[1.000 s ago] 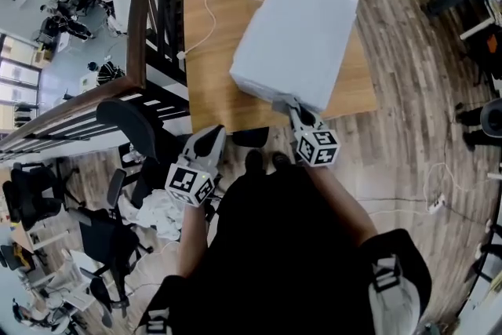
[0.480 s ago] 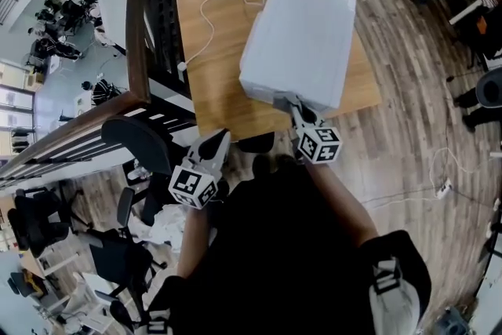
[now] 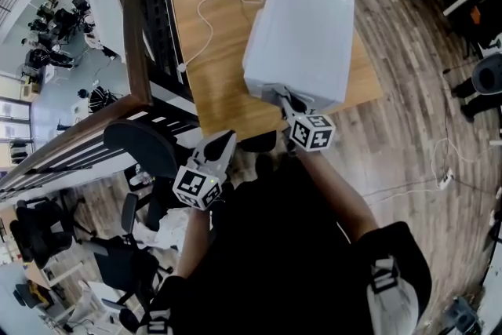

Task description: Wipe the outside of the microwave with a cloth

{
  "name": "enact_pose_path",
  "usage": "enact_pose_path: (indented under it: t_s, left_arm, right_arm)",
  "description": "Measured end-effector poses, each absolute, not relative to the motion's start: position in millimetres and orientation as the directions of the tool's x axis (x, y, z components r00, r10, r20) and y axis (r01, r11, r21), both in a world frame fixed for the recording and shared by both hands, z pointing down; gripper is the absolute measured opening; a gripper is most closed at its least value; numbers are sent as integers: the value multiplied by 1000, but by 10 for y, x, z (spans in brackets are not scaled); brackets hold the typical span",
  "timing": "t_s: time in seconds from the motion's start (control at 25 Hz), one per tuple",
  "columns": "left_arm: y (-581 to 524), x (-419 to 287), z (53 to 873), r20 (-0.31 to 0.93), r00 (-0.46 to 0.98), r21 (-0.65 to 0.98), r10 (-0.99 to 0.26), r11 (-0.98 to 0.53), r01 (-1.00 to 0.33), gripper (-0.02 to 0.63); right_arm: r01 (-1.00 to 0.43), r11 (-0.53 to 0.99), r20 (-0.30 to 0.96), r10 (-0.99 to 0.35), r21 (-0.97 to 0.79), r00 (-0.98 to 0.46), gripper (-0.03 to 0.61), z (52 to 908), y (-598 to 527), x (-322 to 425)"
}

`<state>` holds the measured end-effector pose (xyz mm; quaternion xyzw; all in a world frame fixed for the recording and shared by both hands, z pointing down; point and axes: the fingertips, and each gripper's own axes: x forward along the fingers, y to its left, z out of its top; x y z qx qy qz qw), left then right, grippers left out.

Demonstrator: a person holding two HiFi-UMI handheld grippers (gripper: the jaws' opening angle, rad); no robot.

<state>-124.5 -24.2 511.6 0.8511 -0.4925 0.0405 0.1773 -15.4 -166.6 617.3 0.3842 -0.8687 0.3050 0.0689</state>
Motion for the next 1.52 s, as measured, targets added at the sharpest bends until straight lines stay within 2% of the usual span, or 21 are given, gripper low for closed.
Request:
enact_pose_path:
  t_s: [0.76, 1.52]
  left_arm:
    - [-96, -1377, 5155, 224, 535, 266, -814, -478, -837, 2]
    - [-106, -1435, 5158, 223, 537, 274, -813, -477, -835, 2]
  right_arm:
    - [-661, 492, 352, -581, -566, -734, 17, 6314, -1709, -775]
    - [-637, 433, 368, -555, -638, -746, 17, 6492, -1744, -912]
